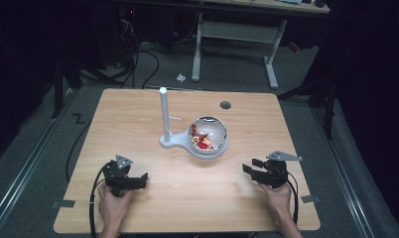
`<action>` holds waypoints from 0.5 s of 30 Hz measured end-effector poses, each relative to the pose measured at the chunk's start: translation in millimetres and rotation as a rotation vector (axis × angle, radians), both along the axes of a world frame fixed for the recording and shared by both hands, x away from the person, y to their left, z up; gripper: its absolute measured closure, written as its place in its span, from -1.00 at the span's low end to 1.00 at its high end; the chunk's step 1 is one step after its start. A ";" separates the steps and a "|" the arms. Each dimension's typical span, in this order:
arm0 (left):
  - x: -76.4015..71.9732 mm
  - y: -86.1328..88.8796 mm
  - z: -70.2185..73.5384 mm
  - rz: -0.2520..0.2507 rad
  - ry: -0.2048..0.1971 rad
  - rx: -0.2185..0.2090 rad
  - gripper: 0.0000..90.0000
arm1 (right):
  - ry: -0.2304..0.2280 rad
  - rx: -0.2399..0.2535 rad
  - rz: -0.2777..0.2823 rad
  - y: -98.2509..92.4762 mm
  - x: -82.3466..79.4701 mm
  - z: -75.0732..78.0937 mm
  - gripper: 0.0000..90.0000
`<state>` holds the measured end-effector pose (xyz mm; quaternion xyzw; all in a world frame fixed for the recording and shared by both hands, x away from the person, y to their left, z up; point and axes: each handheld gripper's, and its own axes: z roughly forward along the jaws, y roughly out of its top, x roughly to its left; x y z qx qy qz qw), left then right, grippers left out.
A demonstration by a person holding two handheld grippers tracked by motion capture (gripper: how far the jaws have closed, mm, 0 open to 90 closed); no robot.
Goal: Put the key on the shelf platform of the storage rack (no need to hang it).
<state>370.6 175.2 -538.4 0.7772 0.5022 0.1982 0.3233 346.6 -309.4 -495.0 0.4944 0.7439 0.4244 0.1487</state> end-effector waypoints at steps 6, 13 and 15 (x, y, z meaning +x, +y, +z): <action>0.0 0.0 0.0 0.000 0.000 0.000 -0.98 | 0.008 -0.032 -0.008 2.6 1.2 -11.4 0.00; 0.0 -0.1 -0.1 0.001 -0.001 -0.001 -0.98 | 0.006 -0.091 -0.023 6.3 3.1 -17.5 -0.01; 0.0 -0.1 -0.1 0.001 -0.001 -0.001 -0.98 | 0.007 -0.108 -0.027 7.7 4.0 -19.6 -0.01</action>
